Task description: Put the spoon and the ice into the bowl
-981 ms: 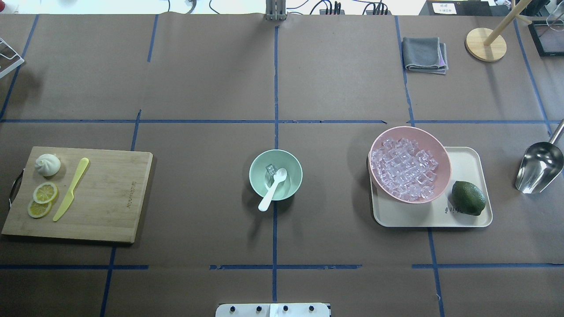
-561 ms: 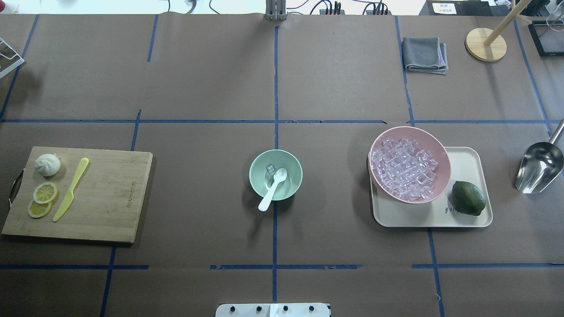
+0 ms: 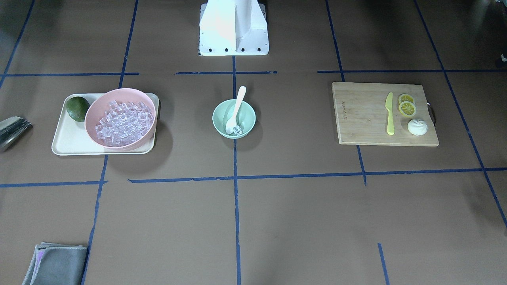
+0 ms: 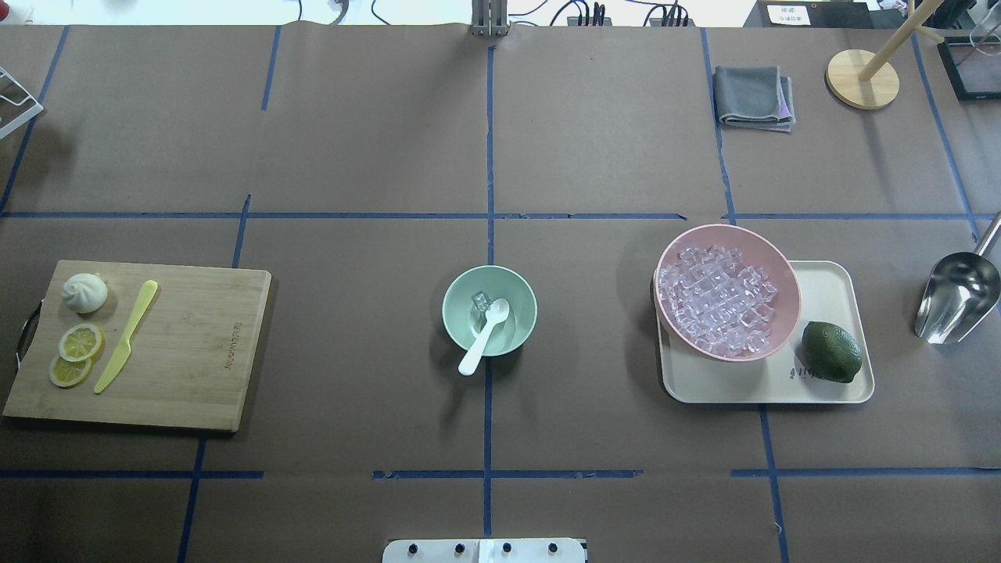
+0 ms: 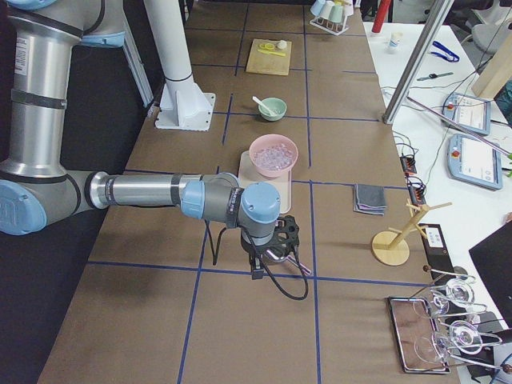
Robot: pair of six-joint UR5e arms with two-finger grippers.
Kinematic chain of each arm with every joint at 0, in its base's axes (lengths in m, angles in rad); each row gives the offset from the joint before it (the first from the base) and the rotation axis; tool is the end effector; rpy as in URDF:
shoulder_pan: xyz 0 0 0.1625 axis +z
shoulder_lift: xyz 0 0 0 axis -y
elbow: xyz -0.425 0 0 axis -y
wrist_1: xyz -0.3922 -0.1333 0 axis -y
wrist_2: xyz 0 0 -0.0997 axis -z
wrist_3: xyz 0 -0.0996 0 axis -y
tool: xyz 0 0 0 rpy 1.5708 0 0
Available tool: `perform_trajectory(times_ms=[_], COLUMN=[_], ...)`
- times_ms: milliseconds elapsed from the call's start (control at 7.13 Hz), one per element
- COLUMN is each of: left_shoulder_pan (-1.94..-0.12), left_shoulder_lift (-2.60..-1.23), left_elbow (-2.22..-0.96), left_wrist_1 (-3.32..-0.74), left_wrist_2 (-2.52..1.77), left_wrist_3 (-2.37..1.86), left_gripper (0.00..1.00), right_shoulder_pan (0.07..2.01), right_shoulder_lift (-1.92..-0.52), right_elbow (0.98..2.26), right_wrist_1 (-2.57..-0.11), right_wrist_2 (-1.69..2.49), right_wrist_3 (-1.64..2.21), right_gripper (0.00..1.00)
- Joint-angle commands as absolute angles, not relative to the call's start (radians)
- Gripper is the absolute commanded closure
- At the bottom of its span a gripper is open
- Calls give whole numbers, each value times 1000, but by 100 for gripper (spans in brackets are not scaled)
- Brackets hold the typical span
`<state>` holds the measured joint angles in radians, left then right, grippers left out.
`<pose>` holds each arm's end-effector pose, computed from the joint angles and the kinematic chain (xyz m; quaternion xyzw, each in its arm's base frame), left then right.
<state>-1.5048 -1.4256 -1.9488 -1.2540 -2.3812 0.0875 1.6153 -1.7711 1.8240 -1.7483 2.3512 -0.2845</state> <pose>-0.0337 -0.4168 0.5693 -0.0343 0.3942 0.0539 0.9168 0.0808 -0.3940 0.6409 0.0054 -0.3839 -0.0870 0.9192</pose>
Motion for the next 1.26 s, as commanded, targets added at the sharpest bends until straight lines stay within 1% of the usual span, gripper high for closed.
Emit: perform_trajectory(times_ms=[0, 140, 561, 701, 981, 1121], left_shoulder_pan=[-1503, -1505, -1503, -1503, -1503, -1503], left_shoulder_lift=[-1456, -1465, -1470, -1470, -1470, -1470], left_elbow=[-1819, -1752, -1770, -1758, -1770, -1772], left_wrist_1=[-1328, -1377, -1378, -1378, -1376, -1377], left_wrist_2=[-2375, -2376, -2379, -2378, -2378, -2378], left_wrist_3=[86, 89, 84, 87, 89, 89], left_gripper=[0, 0, 0, 0, 0, 0], right_shoulder_pan=[1615, 1614, 1603, 1579, 1537, 1537], right_shoulder_lift=[-1778, -1772, -1753, -1721, -1698, -1697], right_elbow=[1819, 1809, 1793, 1790, 1789, 1786], right_wrist_1=[-1738, -1736, -1735, -1738, -1736, -1736], right_wrist_2=[2336, 2321, 2318, 2298, 2298, 2298], right_wrist_3=[-296, -290, -288, -278, -158, -158], right_gripper=[0, 0, 0, 0, 0, 0])
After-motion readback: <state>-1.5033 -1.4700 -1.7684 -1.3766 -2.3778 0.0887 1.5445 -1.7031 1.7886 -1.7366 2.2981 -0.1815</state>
